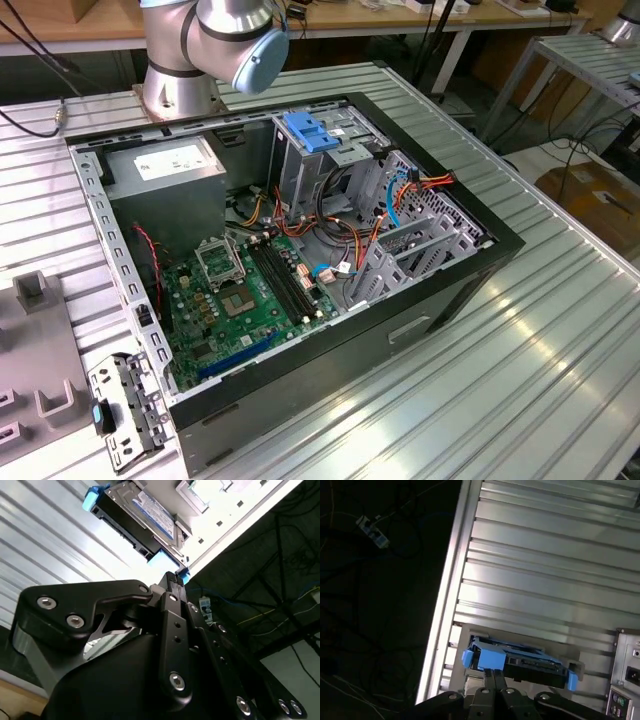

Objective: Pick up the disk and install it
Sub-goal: 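Pick up the disk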

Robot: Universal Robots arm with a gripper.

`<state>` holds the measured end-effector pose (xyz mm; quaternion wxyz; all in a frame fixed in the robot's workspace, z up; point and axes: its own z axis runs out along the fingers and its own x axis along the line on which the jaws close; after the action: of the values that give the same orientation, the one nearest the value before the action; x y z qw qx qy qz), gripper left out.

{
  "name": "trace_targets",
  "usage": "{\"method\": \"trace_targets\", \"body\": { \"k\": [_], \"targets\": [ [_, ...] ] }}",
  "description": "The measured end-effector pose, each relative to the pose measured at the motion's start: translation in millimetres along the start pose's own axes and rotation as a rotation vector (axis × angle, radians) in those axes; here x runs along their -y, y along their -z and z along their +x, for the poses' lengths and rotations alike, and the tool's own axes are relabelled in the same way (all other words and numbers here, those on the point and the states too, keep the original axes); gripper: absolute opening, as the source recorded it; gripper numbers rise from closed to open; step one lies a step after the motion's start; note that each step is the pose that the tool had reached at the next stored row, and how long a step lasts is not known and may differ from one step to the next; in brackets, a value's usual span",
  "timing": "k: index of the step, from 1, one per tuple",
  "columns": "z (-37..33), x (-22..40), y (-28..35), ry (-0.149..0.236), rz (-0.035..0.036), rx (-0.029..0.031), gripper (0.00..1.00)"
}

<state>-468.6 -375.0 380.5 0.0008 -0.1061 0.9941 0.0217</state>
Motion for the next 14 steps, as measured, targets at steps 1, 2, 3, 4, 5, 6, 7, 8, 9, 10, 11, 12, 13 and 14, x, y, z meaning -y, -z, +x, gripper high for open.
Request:
{"method": "trace_targets", "body": {
  "k": [1, 2, 3, 4, 5, 6, 7, 8, 9, 10, 11, 12, 13, 14],
  "targets": [
    [0.0, 0.0, 0.0, 0.028, -0.0001, -0.0012, 0.11],
    [0.0, 0.0, 0.0, 0.045, -0.0003, -0.002, 0.11],
    [0.0, 0.0, -0.1, 0.075, -0.0004, -0.0033, 0.11],
    [0.0, 0.0, -0.1, 0.105, -0.0006, -0.0045, 0.11],
    [0.0, 0.0, -0.2, 0.148, -0.0009, -0.0064, 0.11],
    [0.0, 0.0, -0.2, 0.177, -0.0011, -0.0077, 0.11],
    [0.0, 0.0, -0.2, 0.194, -0.0012, -0.0084, 0.11],
    [0.0, 0.0, -0.3, 0.213, -0.0013, -0.0092, 0.11],
    [0.0, 0.0, -0.2, 0.231, -0.0014, -0.0101, 0.11],
    [0.0, 0.0, -0.3, 0.246, -0.0013, -0.0107, 0.11],
    [0.0, 0.0, -0.4, 0.277, -0.0014, -0.012, 0.11],
    [0.0, 0.0, -0.4, 0.301, -0.0015, -0.0131, 0.11],
    [0.0, 0.0, -0.4, 0.32, -0.0017, -0.014, 0.11],
    [0.0, 0.0, -0.4, 0.34, -0.0018, -0.0148, 0.11]
  ]
}}
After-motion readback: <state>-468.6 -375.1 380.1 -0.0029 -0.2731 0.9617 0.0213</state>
